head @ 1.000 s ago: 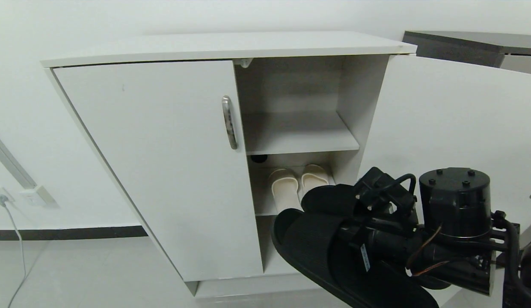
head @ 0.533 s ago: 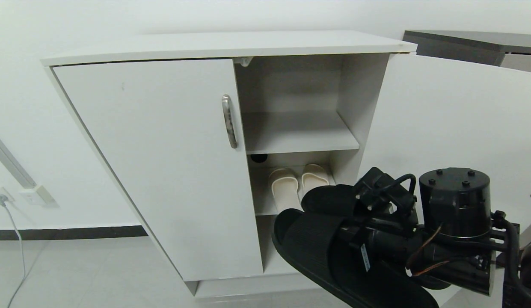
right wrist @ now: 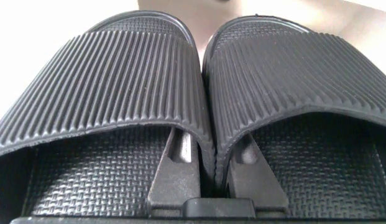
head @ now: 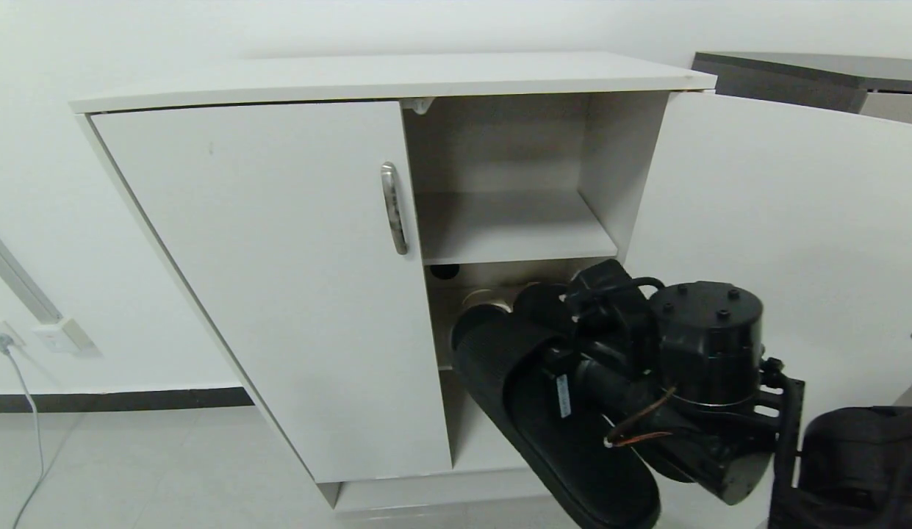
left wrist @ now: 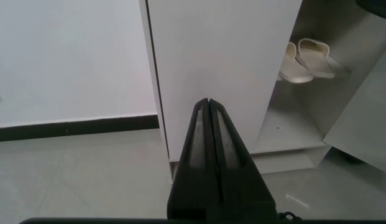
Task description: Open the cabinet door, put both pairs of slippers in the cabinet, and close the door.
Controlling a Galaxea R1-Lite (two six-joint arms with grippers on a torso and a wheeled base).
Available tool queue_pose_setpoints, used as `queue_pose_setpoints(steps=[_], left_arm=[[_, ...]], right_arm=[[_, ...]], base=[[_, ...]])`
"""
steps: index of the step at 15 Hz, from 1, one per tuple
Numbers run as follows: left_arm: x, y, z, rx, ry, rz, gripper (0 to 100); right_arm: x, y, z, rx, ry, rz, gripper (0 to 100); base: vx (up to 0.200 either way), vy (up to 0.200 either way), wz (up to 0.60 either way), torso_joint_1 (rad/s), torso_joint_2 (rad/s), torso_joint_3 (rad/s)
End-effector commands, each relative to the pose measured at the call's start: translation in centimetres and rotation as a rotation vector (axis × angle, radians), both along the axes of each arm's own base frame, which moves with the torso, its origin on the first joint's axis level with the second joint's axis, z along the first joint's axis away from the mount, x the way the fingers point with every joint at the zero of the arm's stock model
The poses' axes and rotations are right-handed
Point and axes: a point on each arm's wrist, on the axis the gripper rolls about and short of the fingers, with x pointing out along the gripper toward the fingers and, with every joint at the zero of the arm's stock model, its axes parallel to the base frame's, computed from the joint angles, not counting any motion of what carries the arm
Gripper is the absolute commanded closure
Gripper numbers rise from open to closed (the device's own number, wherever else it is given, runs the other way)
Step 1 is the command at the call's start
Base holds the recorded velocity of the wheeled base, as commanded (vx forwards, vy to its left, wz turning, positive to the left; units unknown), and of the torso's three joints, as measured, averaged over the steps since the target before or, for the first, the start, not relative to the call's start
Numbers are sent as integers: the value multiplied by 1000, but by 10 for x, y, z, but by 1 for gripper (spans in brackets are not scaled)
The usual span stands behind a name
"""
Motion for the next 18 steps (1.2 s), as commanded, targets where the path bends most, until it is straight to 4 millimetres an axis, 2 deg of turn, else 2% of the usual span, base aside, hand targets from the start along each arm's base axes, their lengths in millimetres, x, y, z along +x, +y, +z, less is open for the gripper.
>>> queue_pose_setpoints(steps=[1, 3, 4, 7, 9, 12, 18], left_arm=[[0, 0, 0, 0, 1, 1, 100], [0, 0, 0, 0, 1, 0, 100], [0, 0, 0, 0, 1, 1, 100], [0, 0, 0, 0, 1, 0, 100], [0, 0, 0, 0, 1, 0, 100], [0, 0, 0, 0, 1, 0, 100], [0, 0, 0, 0, 1, 1, 100]], right_arm=[[0, 46, -14, 6, 3, -51, 100], [-1, 62, -11, 34, -7, -124, 100], [-3, 67, -2, 20, -9, -185, 100], [1, 71, 27, 28, -24, -287, 100], [15, 68, 41, 24, -32, -355, 100], [33, 64, 43, 32, -36, -399, 100], [48, 65, 47, 27, -33, -418, 100]], base=[[0, 0, 0, 0, 0, 0], [0, 0, 0, 0, 0, 0], [0, 0, 0, 0, 0, 0], [0, 0, 0, 0, 0, 0], [0, 0, 0, 0, 0, 0], [0, 0, 0, 0, 0, 0], [0, 0, 0, 0, 0, 0]])
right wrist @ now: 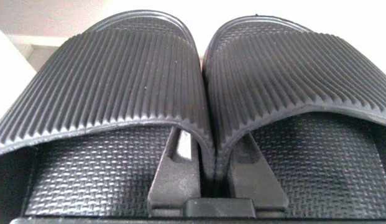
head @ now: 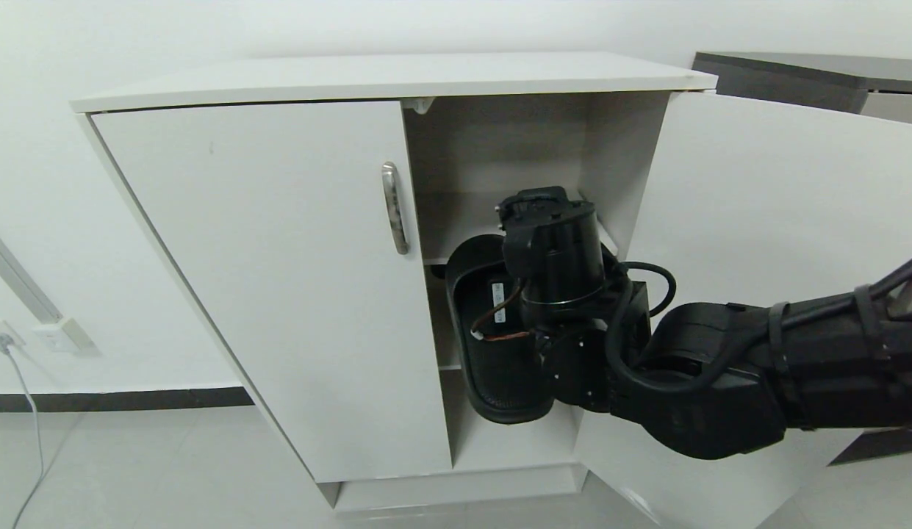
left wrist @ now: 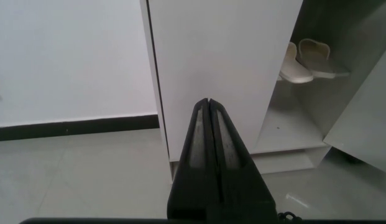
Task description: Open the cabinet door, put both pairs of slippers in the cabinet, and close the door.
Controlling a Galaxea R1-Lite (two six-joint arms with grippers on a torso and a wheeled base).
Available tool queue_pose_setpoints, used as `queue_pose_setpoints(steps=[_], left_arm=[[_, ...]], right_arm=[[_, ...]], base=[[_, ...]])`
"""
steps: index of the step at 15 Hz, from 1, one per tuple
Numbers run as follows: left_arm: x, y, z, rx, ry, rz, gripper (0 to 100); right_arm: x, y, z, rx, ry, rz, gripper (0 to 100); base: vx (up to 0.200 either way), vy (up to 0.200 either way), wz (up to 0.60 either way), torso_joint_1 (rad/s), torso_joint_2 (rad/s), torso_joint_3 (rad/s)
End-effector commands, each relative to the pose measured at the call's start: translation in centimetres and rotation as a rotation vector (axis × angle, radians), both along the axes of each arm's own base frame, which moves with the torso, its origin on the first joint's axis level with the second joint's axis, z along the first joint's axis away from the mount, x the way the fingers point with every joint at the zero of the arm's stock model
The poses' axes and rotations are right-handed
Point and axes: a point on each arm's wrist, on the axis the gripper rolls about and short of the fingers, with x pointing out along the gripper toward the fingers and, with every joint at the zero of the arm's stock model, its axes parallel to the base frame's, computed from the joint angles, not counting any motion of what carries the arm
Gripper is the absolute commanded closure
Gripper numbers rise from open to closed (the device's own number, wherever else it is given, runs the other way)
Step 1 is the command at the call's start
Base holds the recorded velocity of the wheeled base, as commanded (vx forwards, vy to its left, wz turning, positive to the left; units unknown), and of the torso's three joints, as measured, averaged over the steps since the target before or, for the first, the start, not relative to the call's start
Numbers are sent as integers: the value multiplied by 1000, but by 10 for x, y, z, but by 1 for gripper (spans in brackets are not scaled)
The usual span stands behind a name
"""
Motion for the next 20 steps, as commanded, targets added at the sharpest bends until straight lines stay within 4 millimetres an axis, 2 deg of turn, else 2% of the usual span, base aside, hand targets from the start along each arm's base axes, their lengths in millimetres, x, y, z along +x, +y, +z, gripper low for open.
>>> queue_pose_setpoints(steps=[1, 5, 15, 20], left_arm=[[0, 0, 0, 0, 1, 2, 100], [0, 0, 0, 0, 1, 2, 100], [0, 0, 0, 0, 1, 2, 100], [0, 0, 0, 0, 1, 0, 100]], right_arm=[[4, 0, 5, 5, -2, -6, 100], [7, -1, 6, 10, 3, 11, 100], [6, -1, 5, 17, 6, 13, 100], [9, 1, 8, 21, 4, 13, 100]], base=[[0, 0, 0, 0, 0, 0], [0, 0, 0, 0, 0, 0], [200, 0, 0, 3, 2, 3], [0, 0, 0, 0, 0, 0]])
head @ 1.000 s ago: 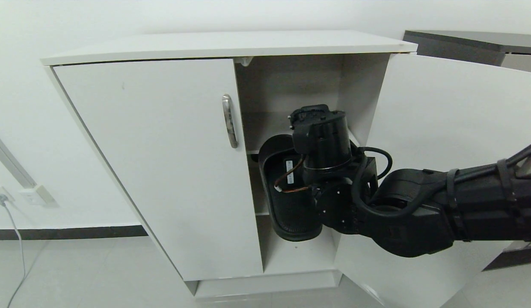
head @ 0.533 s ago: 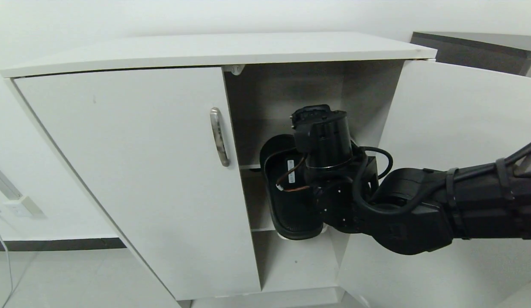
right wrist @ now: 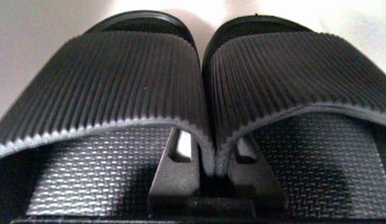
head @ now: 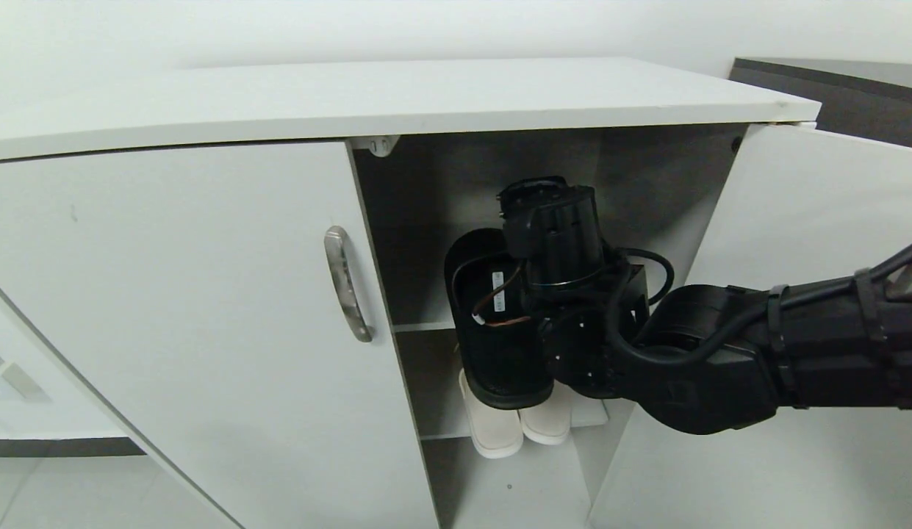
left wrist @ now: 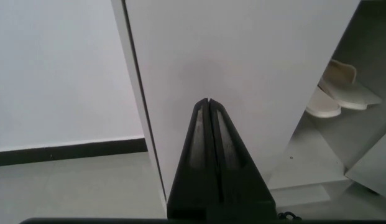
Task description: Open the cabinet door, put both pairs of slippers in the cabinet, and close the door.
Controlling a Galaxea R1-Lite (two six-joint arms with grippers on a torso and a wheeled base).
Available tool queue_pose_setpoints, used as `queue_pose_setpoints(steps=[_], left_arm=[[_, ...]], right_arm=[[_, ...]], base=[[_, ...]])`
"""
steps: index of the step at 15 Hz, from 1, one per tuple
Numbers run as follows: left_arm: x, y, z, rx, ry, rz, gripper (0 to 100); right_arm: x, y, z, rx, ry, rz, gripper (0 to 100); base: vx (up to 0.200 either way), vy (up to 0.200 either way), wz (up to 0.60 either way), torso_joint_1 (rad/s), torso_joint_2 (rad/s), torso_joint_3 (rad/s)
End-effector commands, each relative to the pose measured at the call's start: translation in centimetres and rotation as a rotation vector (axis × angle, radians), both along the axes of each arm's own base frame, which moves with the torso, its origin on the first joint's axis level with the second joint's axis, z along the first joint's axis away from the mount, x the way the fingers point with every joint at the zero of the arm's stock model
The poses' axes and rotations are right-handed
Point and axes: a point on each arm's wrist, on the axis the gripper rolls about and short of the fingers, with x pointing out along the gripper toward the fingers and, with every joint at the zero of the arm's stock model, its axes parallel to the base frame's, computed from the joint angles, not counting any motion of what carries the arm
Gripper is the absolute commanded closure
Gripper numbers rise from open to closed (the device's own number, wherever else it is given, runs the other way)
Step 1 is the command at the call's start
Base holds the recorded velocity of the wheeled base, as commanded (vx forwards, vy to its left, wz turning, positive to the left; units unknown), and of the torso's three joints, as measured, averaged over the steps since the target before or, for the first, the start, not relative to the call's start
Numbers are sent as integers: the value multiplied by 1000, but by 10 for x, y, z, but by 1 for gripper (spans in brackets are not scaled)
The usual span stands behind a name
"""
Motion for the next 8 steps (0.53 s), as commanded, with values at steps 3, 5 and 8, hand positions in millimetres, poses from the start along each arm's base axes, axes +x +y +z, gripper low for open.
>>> queue_pose_setpoints(steps=[3, 5, 8], left_arm=[[0, 0, 0, 0, 2, 1, 100], [0, 0, 0, 0, 2, 1, 100], [0, 0, 0, 0, 2, 1, 100]], right_arm=[[26, 9, 4, 16, 17, -26, 100], [35, 12, 10, 49, 58, -6, 100], [57, 12, 13, 72, 79, -26, 100]], base=[[0, 0, 0, 0, 0, 0], [0, 0, 0, 0, 0, 0], [0, 0, 0, 0, 0, 0]])
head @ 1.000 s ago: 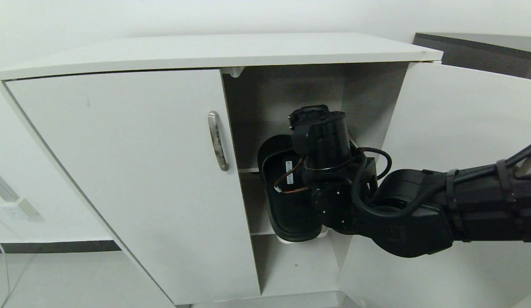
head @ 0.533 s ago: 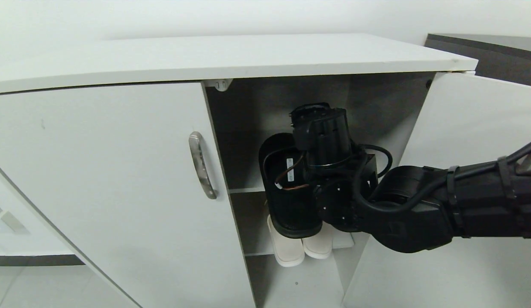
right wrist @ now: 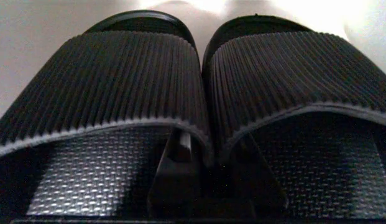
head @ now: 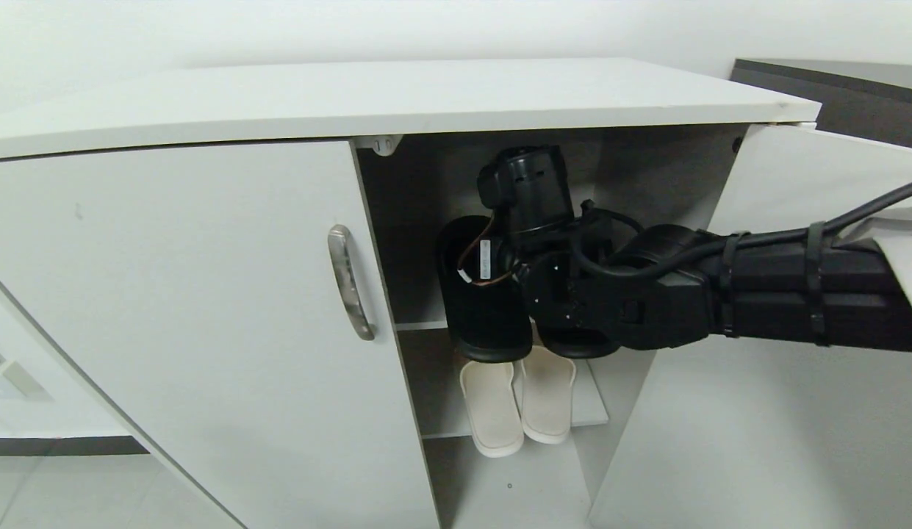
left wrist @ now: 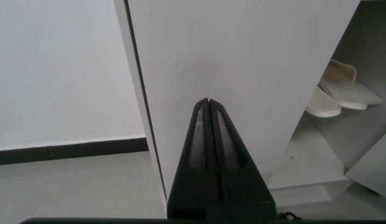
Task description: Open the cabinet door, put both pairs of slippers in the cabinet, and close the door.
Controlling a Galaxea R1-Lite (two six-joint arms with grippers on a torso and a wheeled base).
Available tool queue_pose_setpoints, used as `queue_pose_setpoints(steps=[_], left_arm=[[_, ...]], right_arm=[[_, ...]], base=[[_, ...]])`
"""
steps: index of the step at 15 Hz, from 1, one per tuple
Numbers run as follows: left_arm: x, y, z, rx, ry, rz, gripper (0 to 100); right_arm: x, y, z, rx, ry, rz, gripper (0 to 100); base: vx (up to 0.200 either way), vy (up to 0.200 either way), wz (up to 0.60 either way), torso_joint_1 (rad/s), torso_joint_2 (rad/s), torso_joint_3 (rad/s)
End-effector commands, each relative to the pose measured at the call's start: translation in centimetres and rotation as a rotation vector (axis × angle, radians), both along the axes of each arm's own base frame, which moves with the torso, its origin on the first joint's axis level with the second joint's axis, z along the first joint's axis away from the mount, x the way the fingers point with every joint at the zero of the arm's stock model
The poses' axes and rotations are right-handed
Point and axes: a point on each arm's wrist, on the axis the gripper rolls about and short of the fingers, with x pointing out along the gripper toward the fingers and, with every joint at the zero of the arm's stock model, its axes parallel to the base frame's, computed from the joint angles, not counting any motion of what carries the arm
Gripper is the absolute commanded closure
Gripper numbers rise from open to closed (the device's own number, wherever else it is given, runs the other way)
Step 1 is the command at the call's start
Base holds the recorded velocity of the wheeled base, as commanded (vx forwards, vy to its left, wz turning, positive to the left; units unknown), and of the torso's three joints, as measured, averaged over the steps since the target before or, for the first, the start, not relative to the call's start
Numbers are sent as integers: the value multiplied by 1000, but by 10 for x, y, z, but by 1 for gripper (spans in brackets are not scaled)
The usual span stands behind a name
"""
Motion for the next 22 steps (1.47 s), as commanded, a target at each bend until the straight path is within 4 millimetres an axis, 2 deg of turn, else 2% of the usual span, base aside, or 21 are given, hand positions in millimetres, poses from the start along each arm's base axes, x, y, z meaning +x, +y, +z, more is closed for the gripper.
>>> queue_pose_setpoints(steps=[1, 4, 9, 10, 14, 22], left_arm=[[0, 0, 0, 0, 1, 0, 100], [0, 0, 0, 0, 1, 0, 100], [0, 0, 0, 0, 1, 3, 100], [0, 0, 0, 0, 1, 2, 100], [0, 0, 0, 0, 1, 2, 100], [0, 0, 0, 0, 1, 3, 100]], right_arm=[[25, 5, -9, 11, 2, -30, 100], [39, 6, -15, 10, -5, -48, 100], [43, 5, -17, 3, -4, -54, 100], [42, 6, -17, 1, -3, -56, 0], [37, 4, -15, -15, 2, -52, 0], [1, -6, 1, -8, 13, -16, 0]], base=[[0, 0, 0, 0, 0, 0], [0, 0, 0, 0, 0, 0], [0, 0, 0, 0, 0, 0], [0, 0, 0, 0, 0, 0], [0, 0, 0, 0, 0, 0], [0, 0, 0, 0, 0, 0]])
